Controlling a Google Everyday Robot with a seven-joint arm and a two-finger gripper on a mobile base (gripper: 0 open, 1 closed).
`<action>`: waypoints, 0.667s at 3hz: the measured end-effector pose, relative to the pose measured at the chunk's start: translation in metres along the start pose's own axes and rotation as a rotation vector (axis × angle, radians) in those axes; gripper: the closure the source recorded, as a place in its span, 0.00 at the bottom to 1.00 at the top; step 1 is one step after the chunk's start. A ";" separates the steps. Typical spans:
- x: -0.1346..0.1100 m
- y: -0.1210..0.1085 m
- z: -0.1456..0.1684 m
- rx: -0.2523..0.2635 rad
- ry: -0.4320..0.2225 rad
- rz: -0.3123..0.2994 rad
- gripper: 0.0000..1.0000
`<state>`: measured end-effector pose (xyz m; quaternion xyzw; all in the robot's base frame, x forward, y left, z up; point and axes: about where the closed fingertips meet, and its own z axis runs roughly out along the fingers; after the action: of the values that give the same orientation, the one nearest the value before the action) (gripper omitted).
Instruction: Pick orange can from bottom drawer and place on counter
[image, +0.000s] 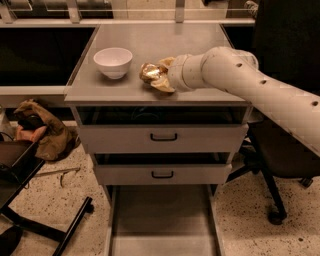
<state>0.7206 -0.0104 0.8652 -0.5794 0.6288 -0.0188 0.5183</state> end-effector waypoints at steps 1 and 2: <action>0.000 0.000 0.000 0.000 0.000 0.000 0.12; 0.000 0.000 0.000 0.000 0.000 0.000 0.00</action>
Offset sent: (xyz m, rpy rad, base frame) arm 0.0000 0.0000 0.0000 0.0000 0.0000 0.0000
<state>0.7206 -0.0104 0.8652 -0.5794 0.6288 -0.0188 0.5183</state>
